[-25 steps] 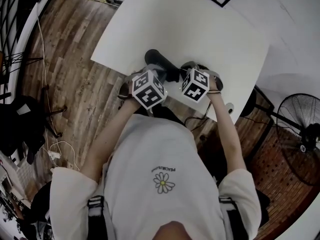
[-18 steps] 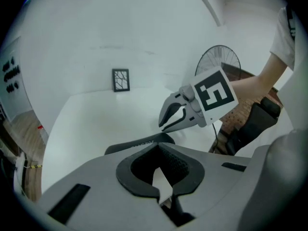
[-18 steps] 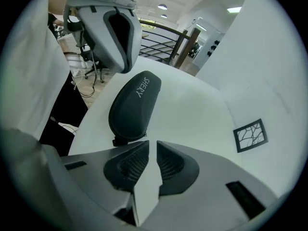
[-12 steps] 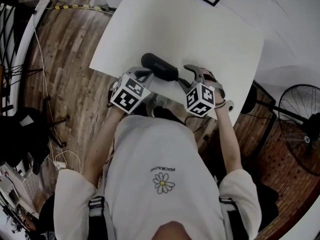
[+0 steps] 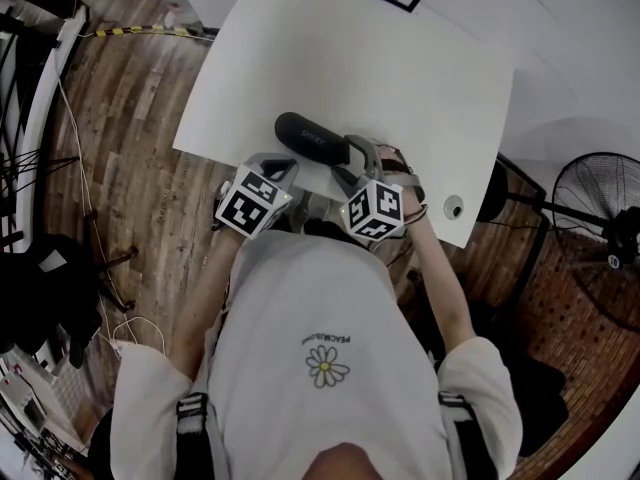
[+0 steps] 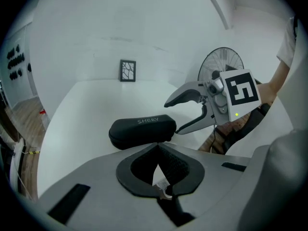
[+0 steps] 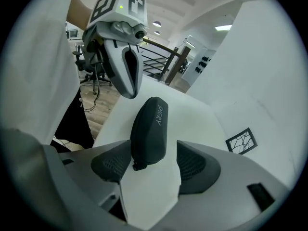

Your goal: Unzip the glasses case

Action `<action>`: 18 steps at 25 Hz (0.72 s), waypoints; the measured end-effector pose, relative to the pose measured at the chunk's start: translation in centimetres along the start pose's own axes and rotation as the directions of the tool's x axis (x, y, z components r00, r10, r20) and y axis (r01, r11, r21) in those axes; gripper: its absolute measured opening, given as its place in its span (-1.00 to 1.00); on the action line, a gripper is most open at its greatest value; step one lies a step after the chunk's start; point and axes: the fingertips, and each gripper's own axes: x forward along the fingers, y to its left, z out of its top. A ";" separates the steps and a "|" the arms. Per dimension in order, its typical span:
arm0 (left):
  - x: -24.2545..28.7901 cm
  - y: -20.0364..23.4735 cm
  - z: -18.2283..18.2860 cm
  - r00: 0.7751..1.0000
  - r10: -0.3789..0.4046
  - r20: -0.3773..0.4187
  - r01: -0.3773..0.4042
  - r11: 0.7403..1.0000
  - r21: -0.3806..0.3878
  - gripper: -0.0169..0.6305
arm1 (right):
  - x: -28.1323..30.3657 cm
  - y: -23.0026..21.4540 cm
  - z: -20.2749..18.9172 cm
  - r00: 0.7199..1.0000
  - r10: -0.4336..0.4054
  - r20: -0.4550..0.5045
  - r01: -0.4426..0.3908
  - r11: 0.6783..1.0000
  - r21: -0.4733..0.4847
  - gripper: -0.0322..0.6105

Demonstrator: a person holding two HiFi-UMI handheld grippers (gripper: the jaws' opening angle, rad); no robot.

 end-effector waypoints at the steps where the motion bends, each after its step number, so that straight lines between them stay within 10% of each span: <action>1: 0.0 -0.1 0.0 1.000 -0.003 0.004 0.003 1.000 0.003 -0.91 | 0.0 -0.4 -0.1 1.000 -0.012 -0.003 0.012 1.000 0.010 -0.07; 18: -0.1 0.1 0.0 1.000 -0.008 -0.006 0.008 0.999 -0.032 -0.91 | 0.4 -10.6 -2.1 0.985 -0.171 -0.034 0.173 0.948 0.267 -0.07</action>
